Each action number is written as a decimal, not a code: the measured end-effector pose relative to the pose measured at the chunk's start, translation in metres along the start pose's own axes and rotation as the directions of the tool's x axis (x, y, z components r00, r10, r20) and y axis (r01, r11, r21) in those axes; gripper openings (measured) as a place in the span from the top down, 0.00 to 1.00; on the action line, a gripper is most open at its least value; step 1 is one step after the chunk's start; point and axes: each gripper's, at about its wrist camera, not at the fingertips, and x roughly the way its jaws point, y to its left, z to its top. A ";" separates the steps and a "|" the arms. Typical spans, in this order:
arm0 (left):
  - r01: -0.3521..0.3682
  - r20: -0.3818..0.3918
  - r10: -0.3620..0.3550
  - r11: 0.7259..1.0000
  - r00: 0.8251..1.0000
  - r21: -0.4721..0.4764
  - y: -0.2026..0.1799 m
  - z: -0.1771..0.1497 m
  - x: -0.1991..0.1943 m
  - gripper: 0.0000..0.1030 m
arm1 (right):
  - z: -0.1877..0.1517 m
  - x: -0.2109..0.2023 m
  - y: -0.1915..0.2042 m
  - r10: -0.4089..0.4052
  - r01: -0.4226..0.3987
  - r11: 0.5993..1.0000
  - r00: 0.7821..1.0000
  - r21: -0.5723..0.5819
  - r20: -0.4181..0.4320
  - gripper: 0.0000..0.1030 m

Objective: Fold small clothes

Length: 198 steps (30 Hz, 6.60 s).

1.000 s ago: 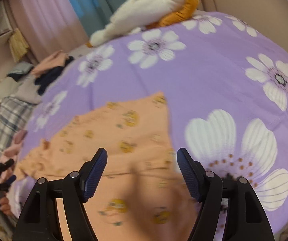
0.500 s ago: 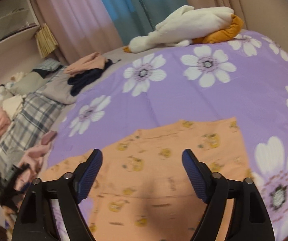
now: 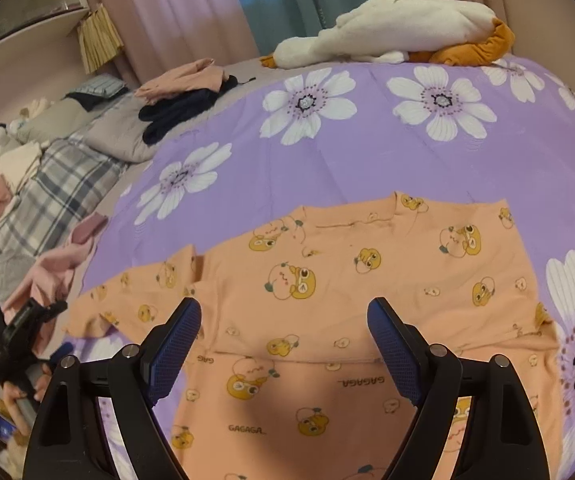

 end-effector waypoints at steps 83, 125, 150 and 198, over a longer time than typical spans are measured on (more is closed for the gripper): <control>0.147 -0.009 -0.169 0.829 0.986 0.540 -0.244 -0.122 -0.027 0.98 | 0.022 -0.035 -0.103 0.070 -0.076 0.994 0.994 0.074 0.085 0.18; 0.285 -0.318 -0.074 0.661 0.945 0.694 -0.269 -0.253 0.015 0.37 | 0.015 -0.051 -0.172 -0.030 0.007 0.973 0.995 0.229 0.096 0.18; -0.003 -0.151 0.086 0.875 0.985 0.484 -0.102 -0.143 -0.015 0.61 | -0.018 0.069 -0.001 0.066 -0.129 0.958 0.968 -0.256 -0.241 0.18; 0.120 -0.283 0.077 0.776 0.956 0.619 -0.198 -0.161 0.062 0.62 | 0.028 0.031 -0.194 0.078 -0.055 0.948 0.995 0.315 -0.061 0.89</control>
